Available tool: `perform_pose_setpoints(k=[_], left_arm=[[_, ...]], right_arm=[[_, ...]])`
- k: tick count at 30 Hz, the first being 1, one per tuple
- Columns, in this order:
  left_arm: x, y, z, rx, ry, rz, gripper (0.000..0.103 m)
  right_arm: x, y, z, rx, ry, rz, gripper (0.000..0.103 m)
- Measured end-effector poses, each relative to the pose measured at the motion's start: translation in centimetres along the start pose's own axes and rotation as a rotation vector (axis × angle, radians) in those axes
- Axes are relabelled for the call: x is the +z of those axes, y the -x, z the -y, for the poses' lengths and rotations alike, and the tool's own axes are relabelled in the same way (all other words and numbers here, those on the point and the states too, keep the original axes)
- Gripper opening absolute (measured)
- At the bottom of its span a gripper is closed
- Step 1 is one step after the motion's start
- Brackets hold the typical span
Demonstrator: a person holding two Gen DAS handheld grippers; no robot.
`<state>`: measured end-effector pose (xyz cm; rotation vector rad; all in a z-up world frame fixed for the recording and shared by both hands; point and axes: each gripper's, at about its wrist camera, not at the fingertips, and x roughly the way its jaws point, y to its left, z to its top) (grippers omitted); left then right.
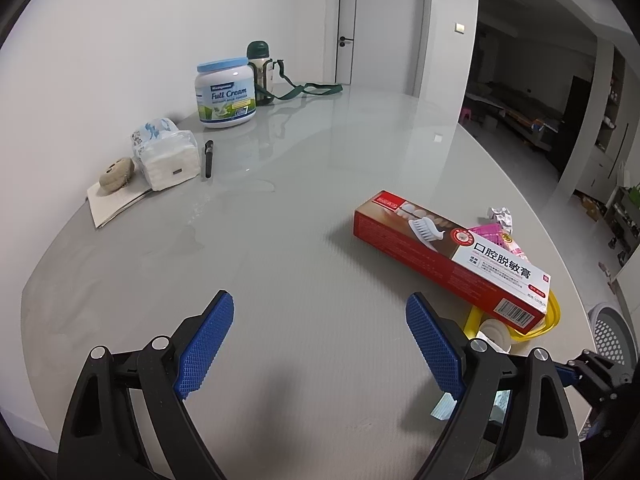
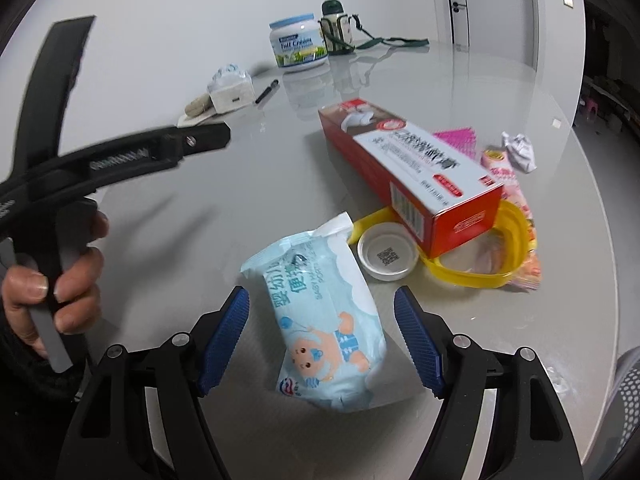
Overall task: Collect trash
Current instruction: 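Close the right tool on the blue wet-wipes pack and lift it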
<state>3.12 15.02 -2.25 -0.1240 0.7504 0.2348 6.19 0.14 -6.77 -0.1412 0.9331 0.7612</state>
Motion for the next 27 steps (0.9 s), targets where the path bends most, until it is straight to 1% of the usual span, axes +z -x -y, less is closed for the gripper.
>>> perform_pose_setpoints(k=[3, 4, 5, 6, 7, 9, 10, 14, 19, 24, 27], left_arm=[[0.0, 0.0, 0.0, 0.001, 0.001, 0.0, 0.086], [0.0, 0.0, 0.0, 0.0, 0.0, 0.0, 0.086], [0.0, 0.0, 0.0, -0.002, -0.001, -0.002, 0.086], [0.0, 0.0, 0.1, -0.004, -0.002, -0.004, 0.086], [0.0, -0.1, 0.2, -0.007, -0.003, -0.006, 0.086], [0.0, -0.1, 0.6, -0.014, -0.009, -0.01, 0.086], [-0.1, -0.2, 0.8, -0.017, -0.013, -0.011, 0.086], [-0.2, -0.4, 2.2, -0.036, -0.024, -0.027, 0.086], [0.1, -0.8, 5.1, -0.087, -0.032, -0.048, 0.086], [0.7, -1.4, 8.9, -0.124, -0.063, -0.055, 0.086], [0.8, -1.8, 11.4, -0.138, -0.085, -0.057, 0.087]], right_arm=[[-0.2, -0.1, -0.1, -0.015, -0.009, 0.009, 0.072], [-0.3, -0.1, -0.2, -0.014, -0.015, 0.014, 0.069], [-0.4, 0.0, -0.2, -0.007, -0.022, 0.017, 0.062], [-0.6, 0.1, -0.2, -0.005, -0.029, 0.018, 0.059], [-0.6, 0.1, -0.2, -0.006, -0.034, 0.018, 0.05], [-1.0, 0.6, -0.1, -0.008, -0.05, 0.033, 0.048], [-1.1, 0.8, -0.1, -0.009, -0.057, 0.039, 0.043], [-2.0, 2.4, 0.5, -0.029, -0.111, 0.081, 0.042], [-3.5, 6.1, 2.0, -0.118, -0.183, 0.184, 0.042], [-5.5, 9.6, 5.7, -0.165, -0.298, 0.255, 0.042], [-6.8, 11.1, 7.6, -0.186, -0.35, 0.275, 0.042]])
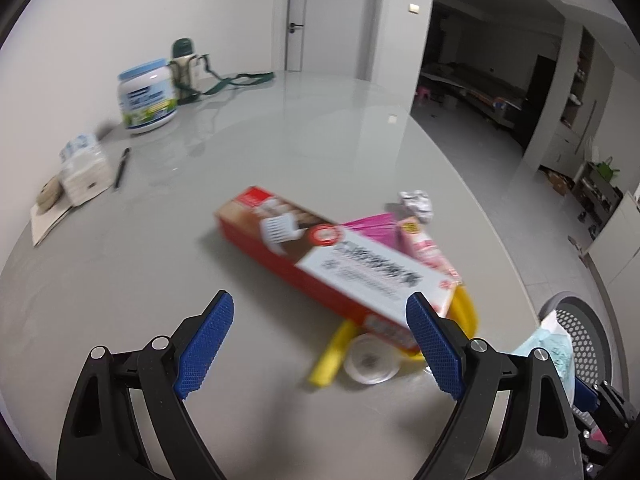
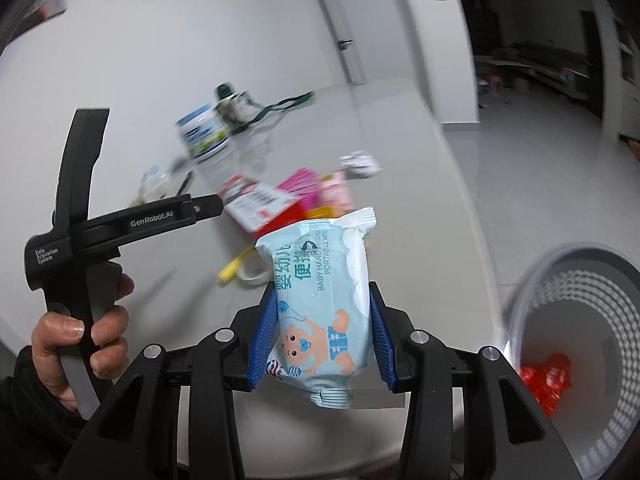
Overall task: Collect trash
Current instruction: 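Close the right tool on the blue wet-wipes pack and lift it, then grasp the toothpaste box with the left tool while the right tool holds the wipes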
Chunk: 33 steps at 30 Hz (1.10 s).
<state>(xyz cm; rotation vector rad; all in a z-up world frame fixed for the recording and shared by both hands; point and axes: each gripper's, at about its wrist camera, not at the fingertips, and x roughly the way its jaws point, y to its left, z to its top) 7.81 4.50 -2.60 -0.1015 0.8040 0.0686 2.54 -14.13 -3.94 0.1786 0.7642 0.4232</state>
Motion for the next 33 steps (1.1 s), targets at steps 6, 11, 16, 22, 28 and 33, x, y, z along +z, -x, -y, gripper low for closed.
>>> perform_pose_setpoints(k=[6, 11, 16, 22, 28, 33], left_arm=[[-0.3, -1.4, 3.7, 0.001, -0.053, -0.017, 0.087], [-1.1, -2.8, 5.1, 0.032, -0.079, -0.042, 0.087], [-1.3, -2.9, 3.6, 0.067, -0.053, -0.036, 0.087], [-1.7, -2.2, 0.3, 0.115, -0.008, -0.036, 0.087], [-2.0, -1.5, -5.0, 0.183, 0.08, -0.03, 0.087], [-2.3, -1.1, -9.1, 0.238, 0.155, -0.037, 0.087]], right_arm=[[-0.7, 1.5, 3.6, -0.003, -0.076, 0.019, 0.042], [-0.9, 1.7, 4.7, 0.006, -0.103, 0.025, 0.042], [-0.9, 1.6, 4.8, 0.02, -0.114, 0.026, 0.042], [-0.7, 0.9, 3.7, 0.041, -0.099, 0.015, 0.042], [-0.4, 0.3, 1.7, 0.064, -0.063, 0.003, 0.042], [-0.2, -0.4, 0.2, 0.078, -0.034, -0.01, 0.042]])
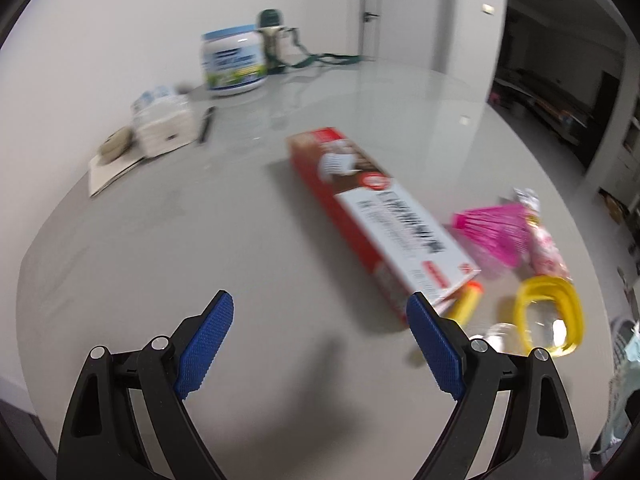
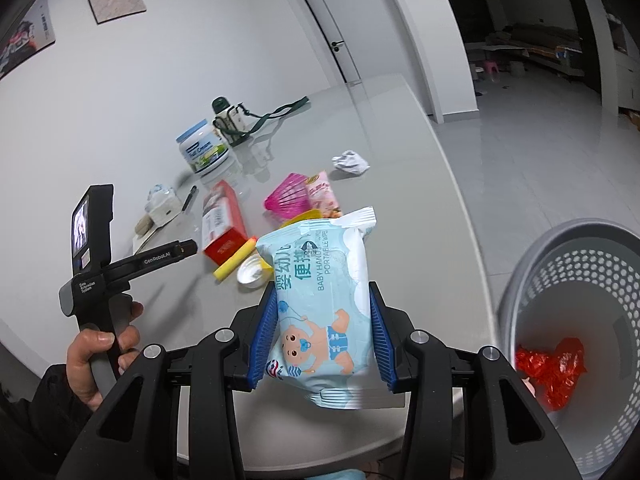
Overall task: Collect trash
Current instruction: 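Grasp the toothpaste box with the left tool while the right tool holds the wipes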
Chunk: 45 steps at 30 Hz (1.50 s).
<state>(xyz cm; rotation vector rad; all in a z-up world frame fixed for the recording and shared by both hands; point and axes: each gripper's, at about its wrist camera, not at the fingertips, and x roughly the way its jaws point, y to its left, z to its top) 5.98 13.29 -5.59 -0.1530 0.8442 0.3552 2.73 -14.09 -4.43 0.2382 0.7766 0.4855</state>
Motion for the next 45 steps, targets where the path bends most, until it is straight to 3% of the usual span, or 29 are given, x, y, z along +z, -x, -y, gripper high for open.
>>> perform_pose_setpoints(k=[8, 18, 32, 39, 45], left_arm=[[1.3, 0.3, -2.9, 0.011, 0.057, 0.023, 0.087], [5.1, -0.4, 1.4, -0.023, 0.021, 0.035, 0.089], [6.5, -6.5, 4.6, 0.051, 0.049, -0.112, 0.09], [5.7, -6.7, 3.4, 0.086, 0.016, -0.132, 0.09], [4.8, -5.9, -0.4, 0.126, 0.047, -0.127, 0.09]], right_arm=[[0.3, -0.7, -1.2, 0.0, 0.022, -0.011, 0.042], [0.5, -0.9, -0.1, -0.014, -0.01, -0.002, 0.042], [0.5, -1.1, 3.0, -0.009, -0.063, -0.004, 0.042], [0.6, -1.3, 3.3, -0.005, -0.071, -0.005, 0.042], [0.6, -1.8, 2.8, 0.002, -0.064, -0.015, 0.042]])
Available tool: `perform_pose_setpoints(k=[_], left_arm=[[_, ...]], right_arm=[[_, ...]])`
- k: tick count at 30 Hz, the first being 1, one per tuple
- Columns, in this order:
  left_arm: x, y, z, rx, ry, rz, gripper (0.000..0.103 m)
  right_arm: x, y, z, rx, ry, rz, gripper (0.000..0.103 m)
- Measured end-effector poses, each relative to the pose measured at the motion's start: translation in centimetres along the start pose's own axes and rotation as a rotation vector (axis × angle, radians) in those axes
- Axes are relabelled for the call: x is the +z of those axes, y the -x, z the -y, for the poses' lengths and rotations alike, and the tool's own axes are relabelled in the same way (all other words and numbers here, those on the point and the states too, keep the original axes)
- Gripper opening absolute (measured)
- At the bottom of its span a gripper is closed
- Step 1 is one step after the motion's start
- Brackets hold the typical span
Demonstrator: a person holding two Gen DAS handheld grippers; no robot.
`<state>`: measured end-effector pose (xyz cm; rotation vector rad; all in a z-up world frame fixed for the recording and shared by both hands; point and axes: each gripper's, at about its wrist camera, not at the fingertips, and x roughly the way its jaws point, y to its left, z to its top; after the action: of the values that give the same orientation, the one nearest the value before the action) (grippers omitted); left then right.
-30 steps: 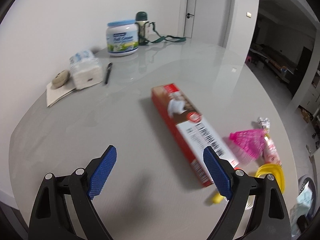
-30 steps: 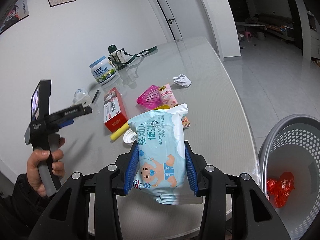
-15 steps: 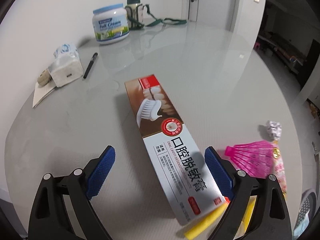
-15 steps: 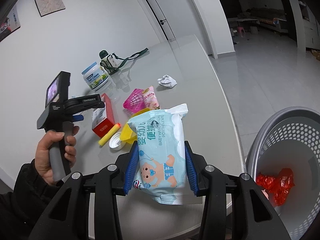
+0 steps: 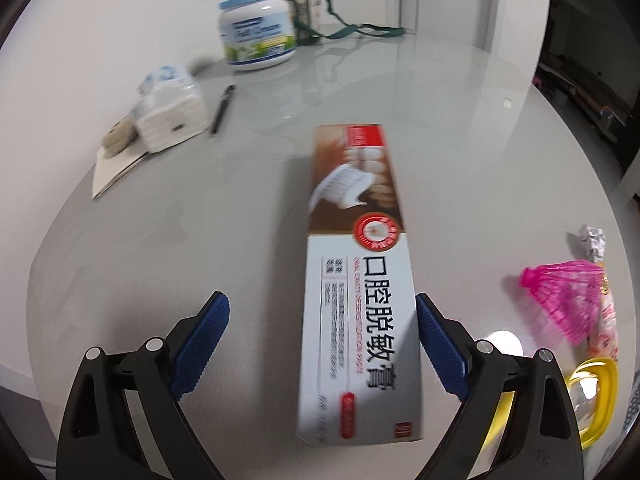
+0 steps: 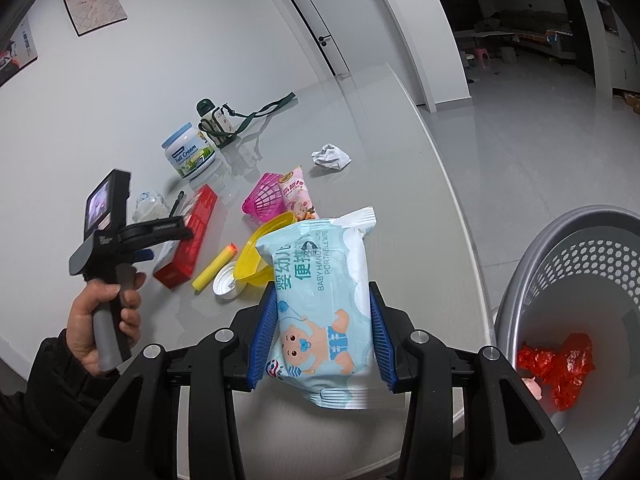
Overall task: Collect trash
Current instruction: 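Grasp the toothpaste box with the left tool while the right tool holds the wipes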
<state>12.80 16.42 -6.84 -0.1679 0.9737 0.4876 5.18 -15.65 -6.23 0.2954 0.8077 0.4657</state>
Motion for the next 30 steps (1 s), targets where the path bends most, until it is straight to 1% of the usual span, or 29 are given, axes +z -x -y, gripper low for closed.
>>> perform_pose_setpoints(k=[4, 8, 11, 14, 15, 16, 17, 18, 21, 24, 30], left_arm=[[0.0, -0.4, -1.5, 0.004, 0.025, -0.005, 0.09], [0.5, -1.2, -1.5, -0.011, 0.033, -0.007, 0.09], [0.9, -2.1, -1.5, -0.051, 0.043, -0.032, 0.09], [1.0, -2.4, -1.3, -0.05, 0.036, -0.015, 0.084], [1.0, -2.6, -1.2, -0.053, 0.03, -0.015, 0.078], [1.1, -2.8, -1.1, -0.068, 0.024, -0.023, 0.071], [1.1, -2.9, -1.0, -0.083, 0.023, -0.025, 0.069], [1.0, -2.8, -1.1, -0.087, 0.024, -0.019, 0.06], [0.9, -2.5, -1.2, -0.126, 0.023, -0.01, 0.051], [0.6, -1.9, -1.5, -0.142, 0.018, 0.0, 0.051], [0.1, 0.6, -1.7, -0.166, -0.006, 0.06, 0.051]], right_arm=[[0.0, -0.4, -0.4, 0.002, 0.011, -0.008, 0.042], [0.0, -0.5, -0.9, -0.005, 0.019, -0.013, 0.042], [0.1, -0.6, -0.9, -0.015, 0.019, -0.015, 0.042], [0.1, -0.7, -1.0, -0.023, 0.019, -0.021, 0.042], [0.1, -0.7, -1.1, -0.025, 0.019, -0.024, 0.042], [0.0, -0.8, -1.1, -0.026, 0.02, -0.026, 0.042], [-0.1, -0.7, -1.1, -0.027, 0.021, -0.027, 0.042], [-0.1, -0.7, -1.3, -0.03, 0.024, -0.028, 0.042], [-0.1, -0.7, -1.5, -0.032, 0.029, -0.03, 0.042], [0.0, -0.9, -1.7, -0.038, 0.033, -0.03, 0.042], [0.2, -1.1, -2.4, -0.044, 0.039, -0.03, 0.042]])
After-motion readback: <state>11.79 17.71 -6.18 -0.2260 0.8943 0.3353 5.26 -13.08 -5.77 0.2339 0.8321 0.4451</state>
